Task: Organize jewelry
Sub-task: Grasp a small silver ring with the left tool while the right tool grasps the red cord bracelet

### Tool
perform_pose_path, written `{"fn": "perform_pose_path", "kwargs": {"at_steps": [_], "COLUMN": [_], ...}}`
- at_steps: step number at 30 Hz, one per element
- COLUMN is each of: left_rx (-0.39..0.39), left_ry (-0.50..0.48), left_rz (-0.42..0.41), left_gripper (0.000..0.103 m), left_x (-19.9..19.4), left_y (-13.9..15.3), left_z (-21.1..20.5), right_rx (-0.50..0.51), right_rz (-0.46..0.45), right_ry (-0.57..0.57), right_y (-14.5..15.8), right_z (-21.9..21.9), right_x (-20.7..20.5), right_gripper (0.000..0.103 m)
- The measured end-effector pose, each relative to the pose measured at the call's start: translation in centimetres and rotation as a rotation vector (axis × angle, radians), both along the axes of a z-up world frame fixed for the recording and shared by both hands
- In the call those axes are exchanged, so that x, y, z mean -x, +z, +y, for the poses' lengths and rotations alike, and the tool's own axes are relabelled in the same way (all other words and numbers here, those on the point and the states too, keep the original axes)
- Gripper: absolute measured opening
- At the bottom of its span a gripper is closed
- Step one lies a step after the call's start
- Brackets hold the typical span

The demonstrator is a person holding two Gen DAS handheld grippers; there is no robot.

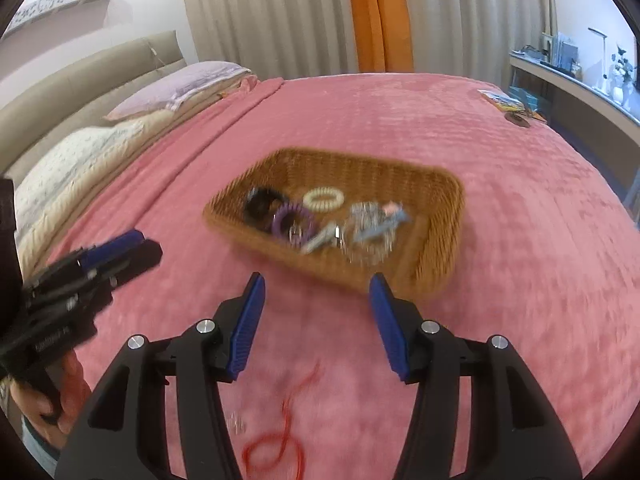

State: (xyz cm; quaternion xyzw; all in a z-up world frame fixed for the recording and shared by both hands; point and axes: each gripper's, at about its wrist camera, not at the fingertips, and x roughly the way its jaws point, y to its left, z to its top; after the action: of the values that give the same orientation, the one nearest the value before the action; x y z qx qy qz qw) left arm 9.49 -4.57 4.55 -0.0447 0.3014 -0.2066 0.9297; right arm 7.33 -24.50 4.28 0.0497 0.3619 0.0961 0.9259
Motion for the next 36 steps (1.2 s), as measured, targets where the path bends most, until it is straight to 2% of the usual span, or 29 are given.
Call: {"fn": "perform_pose_path", "kwargs": {"at_steps": [4, 9, 13, 17, 21, 27, 29, 31, 34, 36], "left_rx": [0.004, 0.01, 0.011, -0.001, -0.013, -0.028, -0.044, -0.06, -0.066, -0.075], "left_ry": [0.004, 0.021, 0.034, 0.023, 0.008, -0.029, -0.058, -0.086, -0.139, -0.16], "left_rz": [0.056, 0.123, 0.166, 0.198, 0.215, 0.228, 0.227, 0.232, 0.256, 0.254], "left_gripper": [0.05, 0.05, 0.05, 0.05, 0.05, 0.05, 0.05, 0.049, 0.048, 0.048], "left_x": [2.5, 4.9, 6.0, 6.3, 6.5, 6.7, 6.8, 6.9, 7.1, 7.1], "left_y": [-2.0, -5.0, -6.8, -8.0, -8.9, -9.4, -9.4, -9.5, -9.8, -9.9], "left_z": [0.9, 1.7, 2.2, 1.9, 1.4, 0.4, -0.2, -0.8, -2.0, -2.7], "right_rx": [0.013, 0.015, 0.051, 0.059, 0.121, 0.202, 0.184, 0.183, 0.151, 0.15], "right_rz": [0.049, 0.128, 0.15, 0.163, 0.137, 0.171, 0.168, 0.167, 0.181, 0.177], "right_ry": [0.024, 0.054, 0.056, 0.072, 0.079, 0.065, 0.054, 0.017, 0.008, -0.003], "right_y": [-2.4, -5.8, -7.6, -8.4, -8.4, -9.9, -9.9, -9.9, -10.1, -10.0], "right_z": [1.0, 2.0, 2.9, 4.1, 5.2, 5.9, 5.4, 4.4, 2.7, 1.8], "right_x": [3.9, 6.6, 8.2, 8.8, 9.3, 8.3, 8.2, 7.8, 7.1, 6.8], "right_gripper": [0.051, 0.051, 0.051, 0.051, 0.051, 0.051, 0.05, 0.03, 0.019, 0.018]}}
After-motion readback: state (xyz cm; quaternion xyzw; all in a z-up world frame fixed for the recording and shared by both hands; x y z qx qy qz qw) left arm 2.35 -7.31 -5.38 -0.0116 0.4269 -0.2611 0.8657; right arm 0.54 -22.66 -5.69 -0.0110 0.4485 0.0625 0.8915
